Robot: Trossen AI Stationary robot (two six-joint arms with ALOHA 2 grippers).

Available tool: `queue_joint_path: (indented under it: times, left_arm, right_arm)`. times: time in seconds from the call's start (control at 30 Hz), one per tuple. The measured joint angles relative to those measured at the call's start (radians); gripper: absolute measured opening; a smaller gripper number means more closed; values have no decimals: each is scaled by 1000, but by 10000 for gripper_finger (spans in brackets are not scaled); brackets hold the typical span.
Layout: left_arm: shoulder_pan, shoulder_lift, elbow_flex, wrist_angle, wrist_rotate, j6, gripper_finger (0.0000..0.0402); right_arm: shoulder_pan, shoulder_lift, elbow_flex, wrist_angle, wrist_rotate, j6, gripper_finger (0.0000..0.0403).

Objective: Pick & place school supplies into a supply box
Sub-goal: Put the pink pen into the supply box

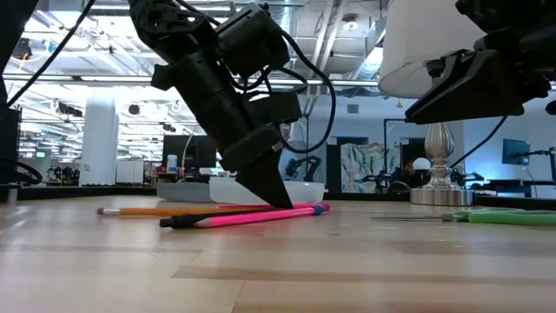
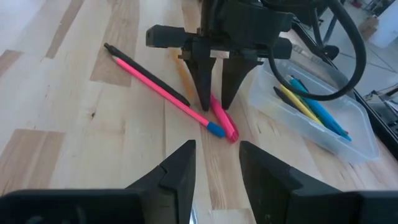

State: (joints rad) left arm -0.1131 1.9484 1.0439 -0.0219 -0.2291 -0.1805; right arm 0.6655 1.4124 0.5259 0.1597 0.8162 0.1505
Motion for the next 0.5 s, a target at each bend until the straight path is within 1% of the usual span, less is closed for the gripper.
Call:
queue_joint_path:
  times: [0.13, 0.23, 0.33, 0.5]
  left_arm:
    - [0, -1, 1, -32, -1, -9, 132]
    - [-1, -3, 2, -53, -3, -10, 122]
    - [-1, -4, 3, -75, -7, -16, 98]
    - [-2, -5, 3, -110, -11, -16, 46]
  right_arm:
    - [0, 0, 0, -2, 0, 0, 118]
    - [0, 0, 0, -2, 0, 0, 118]
    - [0, 0, 0, -2, 0, 0, 118]
    - [0, 0, 0, -2, -1, 0, 118]
